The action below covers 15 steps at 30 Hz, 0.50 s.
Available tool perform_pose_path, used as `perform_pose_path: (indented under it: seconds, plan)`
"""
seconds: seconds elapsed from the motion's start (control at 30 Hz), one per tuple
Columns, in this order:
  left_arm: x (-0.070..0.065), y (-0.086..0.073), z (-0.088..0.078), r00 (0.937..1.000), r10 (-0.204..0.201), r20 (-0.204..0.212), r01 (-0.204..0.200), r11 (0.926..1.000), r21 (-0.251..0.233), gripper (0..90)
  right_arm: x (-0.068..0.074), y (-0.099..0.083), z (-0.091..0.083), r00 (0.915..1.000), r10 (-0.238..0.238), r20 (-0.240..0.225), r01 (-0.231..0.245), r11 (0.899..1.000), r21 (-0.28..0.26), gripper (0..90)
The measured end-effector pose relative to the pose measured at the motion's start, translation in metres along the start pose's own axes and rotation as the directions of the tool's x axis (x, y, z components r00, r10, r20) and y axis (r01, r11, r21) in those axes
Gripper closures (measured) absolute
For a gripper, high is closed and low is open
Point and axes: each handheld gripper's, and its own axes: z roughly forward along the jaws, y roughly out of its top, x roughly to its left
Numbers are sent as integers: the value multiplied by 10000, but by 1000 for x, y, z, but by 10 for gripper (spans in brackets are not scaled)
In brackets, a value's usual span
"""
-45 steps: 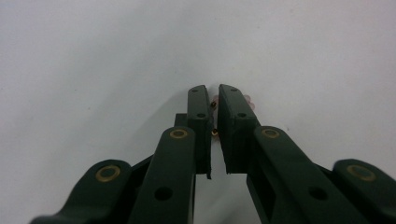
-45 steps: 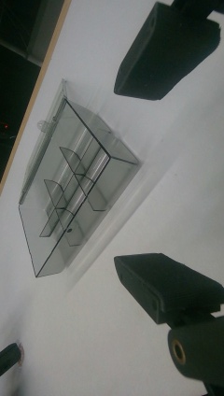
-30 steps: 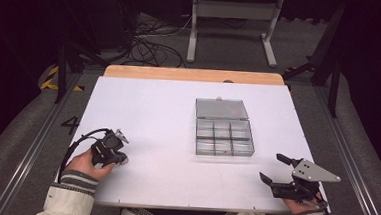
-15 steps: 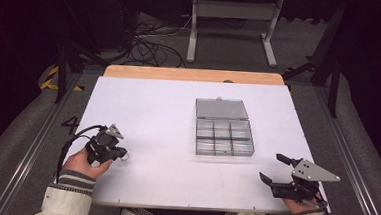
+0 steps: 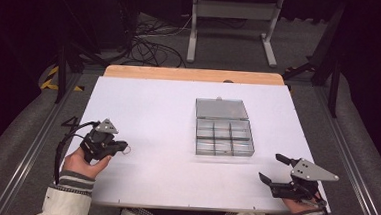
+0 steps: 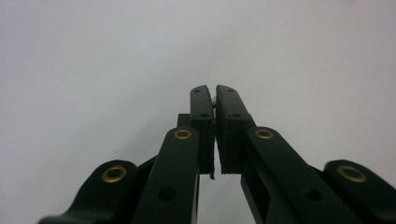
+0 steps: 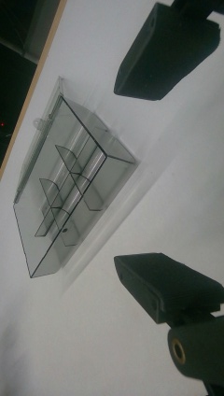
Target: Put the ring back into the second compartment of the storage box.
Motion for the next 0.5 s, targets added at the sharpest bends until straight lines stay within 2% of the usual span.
perform_pose_path:
  seconds: [0.2, 0.5]
  plan:
    - [0, 1, -3, 9999, -135, 47, 136, 9991, -410, 869, 0, 0, 1, 10000, -21, -8, 21, 10000, 32, 155]
    - [-7, 6, -8, 9998, 135, -174, -149, 9966, -812, 869, -1, 1, 2, 10000, -37, 13, 37, 10000, 82, 155]
